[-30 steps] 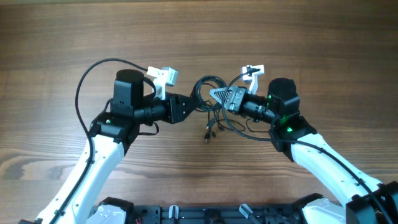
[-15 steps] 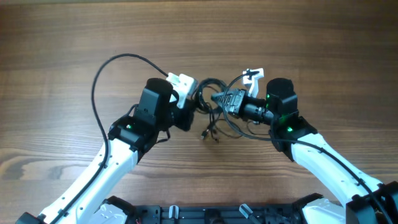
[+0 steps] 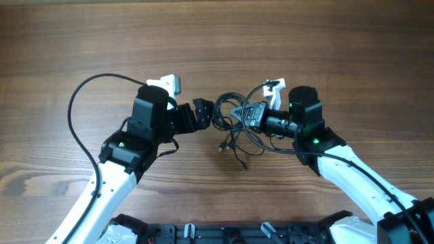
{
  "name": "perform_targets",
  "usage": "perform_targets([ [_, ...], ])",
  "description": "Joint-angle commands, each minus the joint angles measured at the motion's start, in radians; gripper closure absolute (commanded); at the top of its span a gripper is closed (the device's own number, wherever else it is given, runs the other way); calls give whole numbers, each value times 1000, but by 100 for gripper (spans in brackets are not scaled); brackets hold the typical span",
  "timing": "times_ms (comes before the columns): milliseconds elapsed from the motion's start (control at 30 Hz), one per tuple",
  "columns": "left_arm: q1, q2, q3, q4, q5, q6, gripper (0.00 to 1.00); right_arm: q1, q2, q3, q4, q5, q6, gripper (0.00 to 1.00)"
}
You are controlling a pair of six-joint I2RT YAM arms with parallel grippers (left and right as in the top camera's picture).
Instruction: Untangle cables
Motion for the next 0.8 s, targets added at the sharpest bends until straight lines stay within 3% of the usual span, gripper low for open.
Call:
perform_targets([
  [0, -7, 8, 14, 2, 62, -111, 0, 5, 7, 8, 7, 0, -6, 93],
  [100, -38, 38, 14, 19, 77, -90, 4, 5, 7, 8, 6, 0, -8, 93],
  [233, -83, 47, 14, 79, 107, 187, 16, 6, 7, 8, 6, -35, -112, 93],
  [367, -84, 49, 14, 104, 91, 393, 19, 6, 7, 8, 3, -252, -318, 95],
  [533, -84, 85, 14, 100, 91, 435, 33, 6, 7, 8, 3, -439, -441, 95],
  [600, -84, 100, 14, 93, 91, 466, 48, 5, 7, 8, 7, -453, -440, 95],
  [633, -84, 105, 14, 88, 91, 490, 61, 5, 7, 8, 6, -457, -439, 95],
  [667, -83, 108, 14, 82, 91, 509, 81, 5, 7, 8, 6, -459, -436, 95],
  [767, -83, 108, 14, 79, 91, 509, 93, 5, 7, 8, 26, -444, -433, 95],
])
